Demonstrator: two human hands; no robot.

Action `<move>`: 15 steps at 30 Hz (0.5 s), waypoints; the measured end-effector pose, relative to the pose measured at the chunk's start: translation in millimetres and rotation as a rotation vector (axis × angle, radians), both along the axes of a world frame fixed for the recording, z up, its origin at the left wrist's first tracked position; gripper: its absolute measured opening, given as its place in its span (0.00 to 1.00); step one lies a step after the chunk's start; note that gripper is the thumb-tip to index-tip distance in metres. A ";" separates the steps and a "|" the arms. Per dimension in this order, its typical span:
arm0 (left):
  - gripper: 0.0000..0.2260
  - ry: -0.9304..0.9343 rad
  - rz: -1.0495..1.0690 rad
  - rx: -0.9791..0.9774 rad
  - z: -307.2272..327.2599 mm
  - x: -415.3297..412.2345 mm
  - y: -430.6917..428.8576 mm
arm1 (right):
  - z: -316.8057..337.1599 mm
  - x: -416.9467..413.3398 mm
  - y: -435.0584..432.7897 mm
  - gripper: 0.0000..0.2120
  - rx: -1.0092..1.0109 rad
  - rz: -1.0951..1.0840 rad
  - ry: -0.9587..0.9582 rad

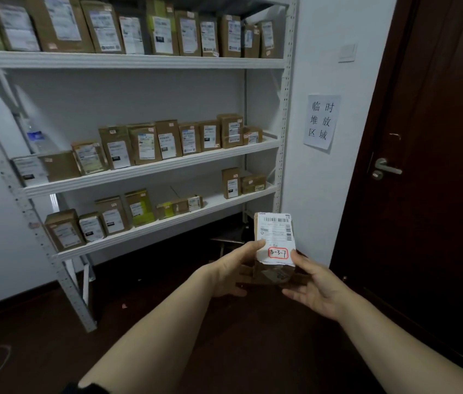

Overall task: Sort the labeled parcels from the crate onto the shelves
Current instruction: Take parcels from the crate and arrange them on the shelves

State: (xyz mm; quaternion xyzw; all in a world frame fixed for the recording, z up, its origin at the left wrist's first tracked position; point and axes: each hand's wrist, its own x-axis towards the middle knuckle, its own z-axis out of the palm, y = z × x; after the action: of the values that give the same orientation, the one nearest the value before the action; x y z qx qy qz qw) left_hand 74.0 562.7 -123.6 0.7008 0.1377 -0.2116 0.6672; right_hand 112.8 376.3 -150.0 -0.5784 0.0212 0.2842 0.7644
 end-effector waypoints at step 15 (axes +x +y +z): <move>0.30 -0.050 0.059 0.024 -5.5 -21.0 20.5 | -9.5 -3.1 22.0 0.22 0.003 0.052 0.043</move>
State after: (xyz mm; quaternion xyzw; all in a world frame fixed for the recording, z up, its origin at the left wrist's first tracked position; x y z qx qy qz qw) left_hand 53.0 583.3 -129.2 0.7095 0.1440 -0.1723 0.6680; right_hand 109.7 398.4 -159.5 -0.5715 0.0221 0.3165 0.7568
